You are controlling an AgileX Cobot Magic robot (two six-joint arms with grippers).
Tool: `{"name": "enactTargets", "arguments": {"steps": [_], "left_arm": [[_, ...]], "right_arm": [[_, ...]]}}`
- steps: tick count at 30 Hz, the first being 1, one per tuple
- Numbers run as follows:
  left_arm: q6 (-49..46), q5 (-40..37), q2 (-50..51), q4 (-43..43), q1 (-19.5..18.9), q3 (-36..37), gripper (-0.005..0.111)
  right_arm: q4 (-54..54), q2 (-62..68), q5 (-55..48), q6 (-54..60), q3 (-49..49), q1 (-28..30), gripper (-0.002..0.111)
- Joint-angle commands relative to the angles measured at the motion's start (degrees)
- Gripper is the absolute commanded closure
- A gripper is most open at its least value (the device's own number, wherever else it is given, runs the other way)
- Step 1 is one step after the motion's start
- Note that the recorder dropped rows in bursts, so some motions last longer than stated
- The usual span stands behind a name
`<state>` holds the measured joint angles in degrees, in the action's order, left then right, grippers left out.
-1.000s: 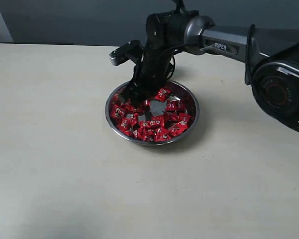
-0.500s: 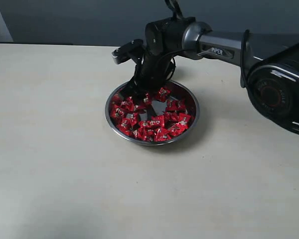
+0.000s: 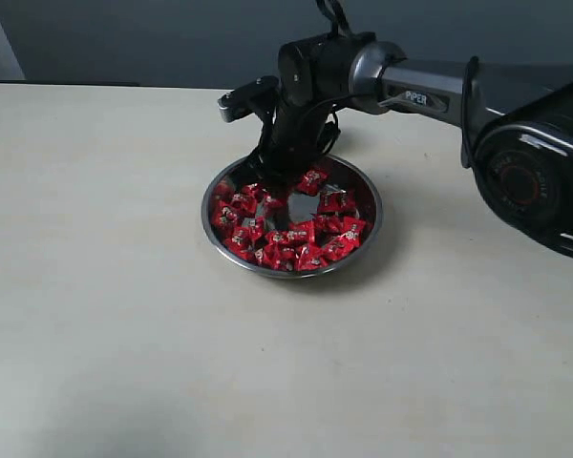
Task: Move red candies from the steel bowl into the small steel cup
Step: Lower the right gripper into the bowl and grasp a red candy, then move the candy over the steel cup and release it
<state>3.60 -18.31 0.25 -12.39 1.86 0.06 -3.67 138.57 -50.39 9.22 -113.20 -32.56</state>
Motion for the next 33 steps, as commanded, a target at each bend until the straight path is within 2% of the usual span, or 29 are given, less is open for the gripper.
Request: {"name": "enactTargets", "arguments": {"steps": [1,22,25,30,33], "left_arm": [[0.3,0.4,-0.2,-0.2,0.0,-0.1,0.106],[0.3,0.4,-0.2,-0.2,0.0,-0.1,0.106],[0.3,0.4,-0.2,-0.2,0.0,-0.1,0.106],[0.3,0.4,-0.2,-0.2,0.0,-0.1,0.106],[0.3,0.4,-0.2,-0.2,0.0,-0.1,0.106]], "right_arm": [[0.5,0.0,-0.5,-0.4,0.1,0.0,0.108],[0.6,-8.4,-3.4,-0.3,0.1,0.0,0.108],[1.0,-7.5,-6.1,-0.3,0.2,0.0,0.099],[0.8,-4.8,-6.3,0.0,0.2,0.0,0.067],[2.2,-2.9,-6.3,0.0,0.2,0.0,0.065]]}}
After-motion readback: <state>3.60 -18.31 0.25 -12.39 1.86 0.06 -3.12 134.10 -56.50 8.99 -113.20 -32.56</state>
